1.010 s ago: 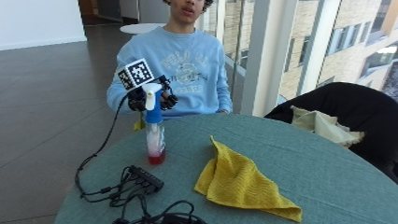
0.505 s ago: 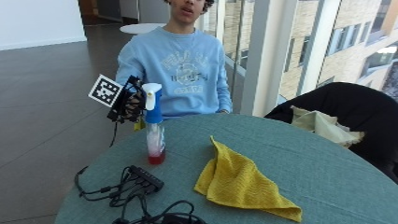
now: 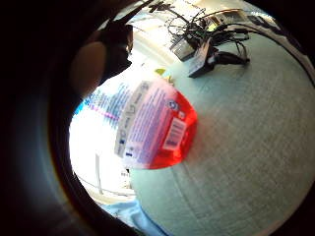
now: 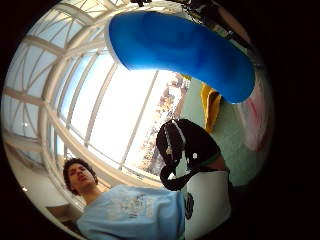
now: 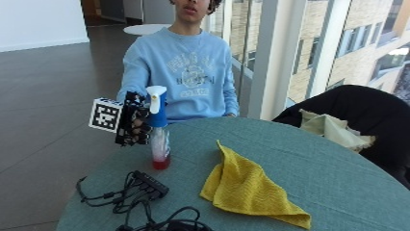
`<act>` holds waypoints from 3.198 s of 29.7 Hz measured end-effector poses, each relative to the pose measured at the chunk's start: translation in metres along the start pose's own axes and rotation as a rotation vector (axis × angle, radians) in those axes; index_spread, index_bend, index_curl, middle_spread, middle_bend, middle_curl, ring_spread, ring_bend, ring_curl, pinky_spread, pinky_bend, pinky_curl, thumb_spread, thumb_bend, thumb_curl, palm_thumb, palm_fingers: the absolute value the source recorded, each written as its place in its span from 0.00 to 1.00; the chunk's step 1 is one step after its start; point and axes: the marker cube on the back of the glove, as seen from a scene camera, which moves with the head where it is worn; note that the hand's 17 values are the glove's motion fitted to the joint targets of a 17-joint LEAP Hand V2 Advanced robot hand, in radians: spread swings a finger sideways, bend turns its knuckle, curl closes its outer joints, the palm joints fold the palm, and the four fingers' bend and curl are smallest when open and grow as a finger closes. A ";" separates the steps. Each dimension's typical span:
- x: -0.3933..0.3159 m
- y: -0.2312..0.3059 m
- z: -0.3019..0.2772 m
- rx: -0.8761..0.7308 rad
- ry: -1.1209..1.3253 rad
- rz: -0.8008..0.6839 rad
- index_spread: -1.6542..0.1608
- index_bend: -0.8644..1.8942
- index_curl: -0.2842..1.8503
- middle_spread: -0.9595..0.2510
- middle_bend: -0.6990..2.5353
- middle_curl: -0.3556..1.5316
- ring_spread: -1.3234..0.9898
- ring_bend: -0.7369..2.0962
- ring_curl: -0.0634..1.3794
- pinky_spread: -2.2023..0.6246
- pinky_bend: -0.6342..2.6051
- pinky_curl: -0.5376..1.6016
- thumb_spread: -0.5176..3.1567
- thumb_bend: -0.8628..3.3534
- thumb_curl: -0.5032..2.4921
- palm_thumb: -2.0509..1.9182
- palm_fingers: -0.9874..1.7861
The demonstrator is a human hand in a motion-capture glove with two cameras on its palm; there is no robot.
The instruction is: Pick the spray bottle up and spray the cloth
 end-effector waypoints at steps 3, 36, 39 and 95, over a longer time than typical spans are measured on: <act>0.005 -0.010 0.009 -0.024 -0.018 -0.018 0.70 0.35 0.24 0.73 0.30 0.40 0.56 0.35 0.27 0.85 0.30 0.42 0.44 0.20 0.29 0.70 0.56; -0.017 -0.049 0.037 -0.109 0.065 0.011 0.76 0.37 0.25 0.71 0.34 0.43 0.53 0.46 0.32 0.86 0.25 0.40 0.37 0.21 0.33 0.75 0.74; -0.033 -0.057 0.044 -0.206 0.083 -0.007 0.76 0.37 0.26 0.71 0.34 0.43 0.53 0.46 0.32 0.86 0.25 0.40 0.36 0.20 0.33 0.75 0.75; -0.046 -0.091 0.123 -0.797 0.425 0.394 0.81 0.35 0.26 0.74 0.36 0.44 0.55 0.47 0.32 0.82 0.26 0.42 0.38 0.20 0.36 0.73 0.77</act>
